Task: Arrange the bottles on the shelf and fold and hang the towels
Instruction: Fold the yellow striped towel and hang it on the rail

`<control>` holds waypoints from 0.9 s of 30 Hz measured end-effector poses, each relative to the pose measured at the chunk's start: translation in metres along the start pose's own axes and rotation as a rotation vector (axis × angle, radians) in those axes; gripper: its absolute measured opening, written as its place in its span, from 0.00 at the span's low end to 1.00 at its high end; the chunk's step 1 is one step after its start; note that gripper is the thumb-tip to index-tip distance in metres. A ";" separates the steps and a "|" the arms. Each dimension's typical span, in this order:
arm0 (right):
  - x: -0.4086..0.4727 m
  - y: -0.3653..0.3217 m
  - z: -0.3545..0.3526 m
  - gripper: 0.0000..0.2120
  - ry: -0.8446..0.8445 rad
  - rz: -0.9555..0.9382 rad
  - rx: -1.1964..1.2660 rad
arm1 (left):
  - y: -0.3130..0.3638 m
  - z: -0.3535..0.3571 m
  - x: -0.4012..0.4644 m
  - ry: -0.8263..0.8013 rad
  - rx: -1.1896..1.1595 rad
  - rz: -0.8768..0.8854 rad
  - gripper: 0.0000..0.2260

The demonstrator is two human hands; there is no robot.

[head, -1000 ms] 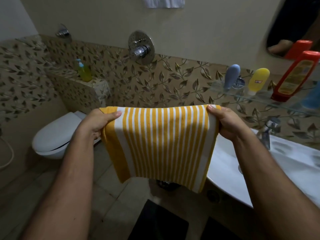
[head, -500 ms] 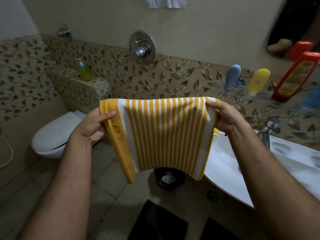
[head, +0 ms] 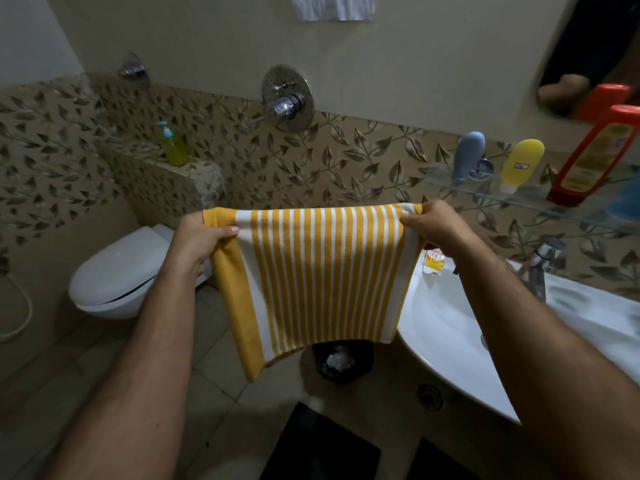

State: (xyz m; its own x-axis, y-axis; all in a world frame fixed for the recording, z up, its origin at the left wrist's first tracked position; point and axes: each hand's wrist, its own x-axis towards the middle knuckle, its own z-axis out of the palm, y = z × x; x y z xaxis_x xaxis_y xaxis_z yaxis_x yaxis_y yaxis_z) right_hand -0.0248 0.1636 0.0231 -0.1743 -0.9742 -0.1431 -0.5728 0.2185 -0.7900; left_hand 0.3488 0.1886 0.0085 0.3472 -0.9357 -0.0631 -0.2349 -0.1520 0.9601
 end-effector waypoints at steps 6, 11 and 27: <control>0.009 0.005 0.005 0.33 -0.017 0.085 0.235 | -0.003 0.004 0.004 0.100 -0.006 -0.109 0.22; 0.007 0.005 0.000 0.12 -0.193 -0.026 0.397 | 0.008 0.001 0.001 0.198 0.068 0.005 0.33; 0.007 -0.008 -0.012 0.14 0.128 -0.382 -0.166 | 0.015 -0.007 0.008 -0.127 0.205 0.105 0.26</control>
State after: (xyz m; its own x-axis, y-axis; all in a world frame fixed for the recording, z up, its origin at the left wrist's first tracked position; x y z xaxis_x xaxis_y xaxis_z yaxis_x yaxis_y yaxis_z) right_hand -0.0314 0.1557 0.0354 -0.0165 -0.9744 0.2242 -0.7349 -0.1402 -0.6636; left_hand 0.3541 0.1810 0.0239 0.1973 -0.9803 -0.0123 -0.4475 -0.1012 0.8885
